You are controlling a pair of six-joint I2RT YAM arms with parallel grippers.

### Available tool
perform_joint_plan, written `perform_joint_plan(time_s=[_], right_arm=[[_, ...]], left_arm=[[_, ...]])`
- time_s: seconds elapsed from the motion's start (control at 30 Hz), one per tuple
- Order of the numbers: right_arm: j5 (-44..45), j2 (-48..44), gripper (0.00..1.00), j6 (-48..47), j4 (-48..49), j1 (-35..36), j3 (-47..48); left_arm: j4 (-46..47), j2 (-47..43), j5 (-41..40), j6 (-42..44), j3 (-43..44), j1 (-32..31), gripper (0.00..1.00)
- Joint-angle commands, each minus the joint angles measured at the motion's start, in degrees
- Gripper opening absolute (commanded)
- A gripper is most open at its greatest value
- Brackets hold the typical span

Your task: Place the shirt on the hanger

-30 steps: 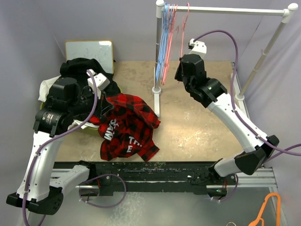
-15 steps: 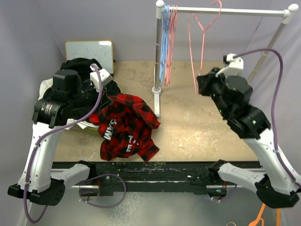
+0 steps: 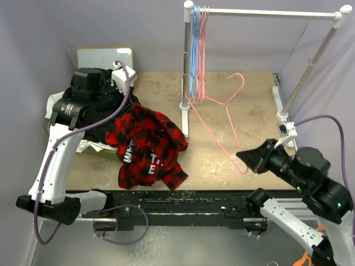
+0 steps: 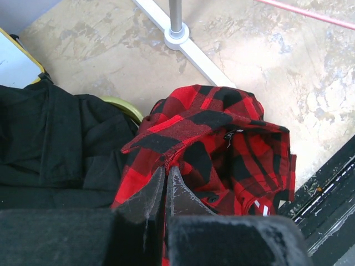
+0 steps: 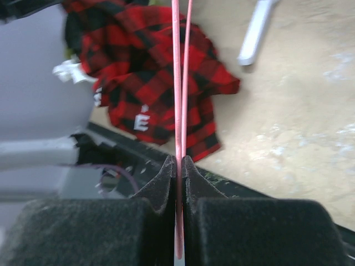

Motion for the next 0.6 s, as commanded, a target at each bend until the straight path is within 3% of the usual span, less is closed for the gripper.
perform_joint_plan(time_s=[0.0, 0.23, 0.57], right_arm=[[-15.79, -4.22, 0.00, 3.81, 2.42, -0.09, -4.14], [-27.72, -7.73, 0.00, 5.04, 6.46, -0.08, -7.69], [-29.43, -6.18, 0.00, 1.71, 6.40, -0.16, -3.78]], left_arm=[[3.61, 1.39, -4.61, 0.02, 2.08, -2.19, 0.00], [5.89, 2.59, -12.59, -1.24, 0.15, -9.73, 0.00], [5.91, 2.91, -14.51, -1.85, 0.80, -10.42, 0.00]])
